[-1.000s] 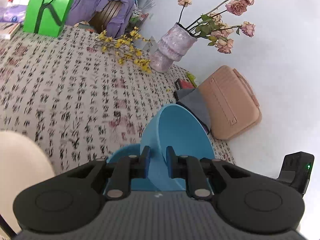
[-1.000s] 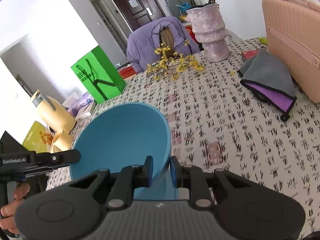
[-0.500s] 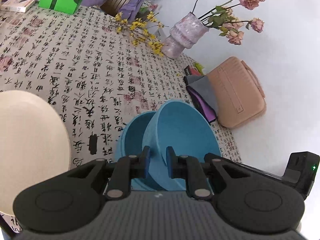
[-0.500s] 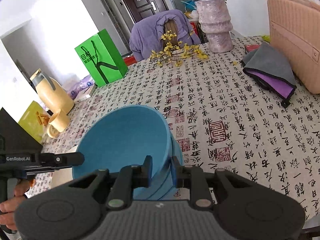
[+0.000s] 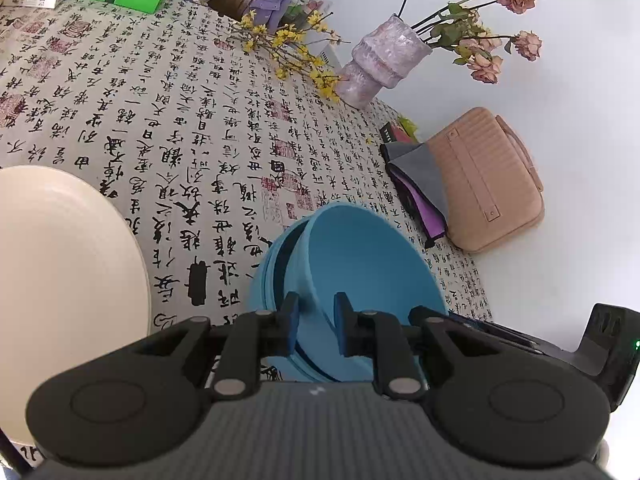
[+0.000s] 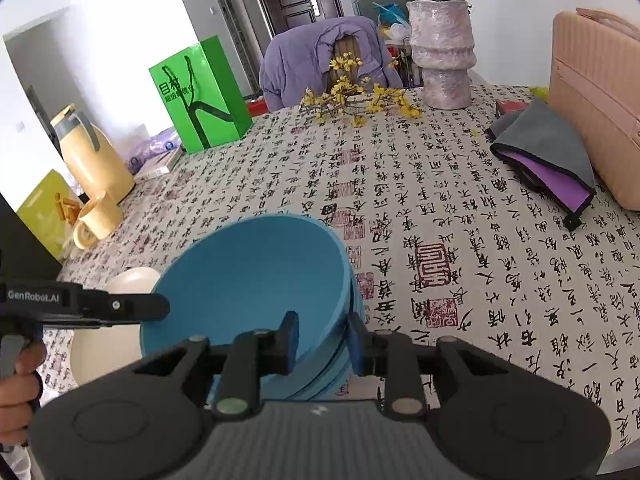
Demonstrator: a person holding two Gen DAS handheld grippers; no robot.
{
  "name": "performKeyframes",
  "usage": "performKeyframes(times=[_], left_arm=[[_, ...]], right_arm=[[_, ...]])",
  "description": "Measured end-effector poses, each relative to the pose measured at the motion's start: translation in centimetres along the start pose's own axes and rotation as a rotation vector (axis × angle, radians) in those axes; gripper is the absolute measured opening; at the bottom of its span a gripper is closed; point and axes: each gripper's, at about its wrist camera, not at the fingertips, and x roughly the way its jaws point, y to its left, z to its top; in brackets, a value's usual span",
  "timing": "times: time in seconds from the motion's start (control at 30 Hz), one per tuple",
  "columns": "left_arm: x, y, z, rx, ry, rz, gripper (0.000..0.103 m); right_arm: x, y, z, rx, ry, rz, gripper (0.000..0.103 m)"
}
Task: Organize plates and bowls
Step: 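Lower the bowl into the nested bowls and open both grippers, then withdraw both grippers and reach back to the rim of the bowl stack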
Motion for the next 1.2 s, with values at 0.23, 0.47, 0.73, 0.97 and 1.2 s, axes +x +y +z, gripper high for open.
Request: performKeyframes(times=[0.23, 0.47, 0.73, 0.97, 1.2], left_arm=[[0.7, 0.3, 0.0, 0.011, 0.016, 0.004, 0.021], [-0.2, -0.1, -0.1, 0.064, -0.004, -0.007, 0.029], [-3.4, -2.3, -2.4, 0.248, -0.104, 0.069, 0.056], [-6.6, -2.0, -5.3, 0.319, -0.195, 0.161, 0.080], [-10.2, -0.7, -9.1, 0.340, -0.312, 0.238, 0.095]], right_arm=[[0.4, 0.5, 0.0, -0.037, -0.002, -0.018, 0.032], [-0.4, 0.5, 0.2, -0.055, -0.016, -0.023, 0.037], [-3.4, -0.5, -0.4, -0.042, -0.073, -0.027, 0.045], [-6.0, 0.5, -1.9, -0.072, -0.139, -0.032, 0.064], [-8.5, 2.3, -5.0, -0.104, -0.259, -0.025, 0.079]])
